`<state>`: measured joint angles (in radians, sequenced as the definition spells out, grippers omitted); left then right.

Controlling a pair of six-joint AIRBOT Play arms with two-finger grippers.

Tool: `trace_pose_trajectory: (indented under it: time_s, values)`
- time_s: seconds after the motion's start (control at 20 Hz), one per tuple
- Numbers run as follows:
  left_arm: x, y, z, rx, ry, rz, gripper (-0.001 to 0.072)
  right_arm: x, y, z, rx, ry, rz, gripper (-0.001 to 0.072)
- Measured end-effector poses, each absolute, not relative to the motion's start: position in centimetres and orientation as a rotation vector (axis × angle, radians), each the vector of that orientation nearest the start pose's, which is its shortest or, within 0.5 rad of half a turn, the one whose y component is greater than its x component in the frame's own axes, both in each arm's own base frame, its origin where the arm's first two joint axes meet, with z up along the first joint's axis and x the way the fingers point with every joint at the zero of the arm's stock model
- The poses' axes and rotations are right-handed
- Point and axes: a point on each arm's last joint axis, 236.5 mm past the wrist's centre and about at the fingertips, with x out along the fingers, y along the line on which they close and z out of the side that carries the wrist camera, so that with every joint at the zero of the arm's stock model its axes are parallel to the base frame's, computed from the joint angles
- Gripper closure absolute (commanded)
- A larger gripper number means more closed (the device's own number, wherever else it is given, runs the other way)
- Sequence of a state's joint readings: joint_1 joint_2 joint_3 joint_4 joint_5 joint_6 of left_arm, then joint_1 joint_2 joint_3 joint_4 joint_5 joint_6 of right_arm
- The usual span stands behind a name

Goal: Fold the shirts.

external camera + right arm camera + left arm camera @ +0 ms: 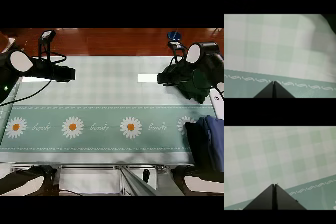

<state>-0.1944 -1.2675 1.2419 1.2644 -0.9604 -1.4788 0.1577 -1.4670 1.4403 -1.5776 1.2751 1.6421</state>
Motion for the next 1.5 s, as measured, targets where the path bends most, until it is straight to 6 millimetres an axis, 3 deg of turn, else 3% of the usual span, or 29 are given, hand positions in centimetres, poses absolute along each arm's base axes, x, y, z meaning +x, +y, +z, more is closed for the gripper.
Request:
trace_pose_trajectory:
  time_s: [0.85, 1.05, 1.1, 1.15, 1.2, 1.3, 1.4, 1.5]
  values:
    - [42.4, -14.3, 7.4, -0.106, 0.988, -0.366, 0.0693, 42.4, 6.6, 2.4, -0.048, 1.3, 0.084, 0.0693]
    - [42.5, -14.3, 7.3, -0.106, 0.985, -0.365, 0.0692, 43.9, 6.5, 2.8, -0.056, 1.231, 0.083, 0.0689]
    - [42.9, -14.3, 7.5, -0.109, 0.97, -0.362, 0.0648, 44.8, 6.1, 3.2, -0.076, 1.193, 0.072, 0.057]
    - [43.3, -14.3, 7.5, -0.111, 0.955, -0.358, 0.0398, 45.8, 5.5, 3.6, -0.107, 1.148, 0.054, 0.0284]
    - [43.8, -14.3, 7.4, -0.114, 0.94, -0.353, 0.0201, 46.9, 4.5, 4.1, -0.146, 1.098, 0.027, 0.0294]
    - [45.0, -14.3, 7.2, -0.123, 0.91, -0.34, 0.0198, 49.6, 1.8, 5.6, -0.205, 0.975, -0.061, 0.0295]
    - [45.9, -14.2, 6.5, -0.128, 0.898, -0.33, 0.0198, 51.9, -2.3, 7.0, -0.209, 0.868, -0.181, 0.0297]
    - [46.5, -14.2, 5.5, -0.13, 0.903, -0.322, 0.0199, 53.2, -6.9, 6.8, -0.133, 0.811, -0.299, 0.0301]
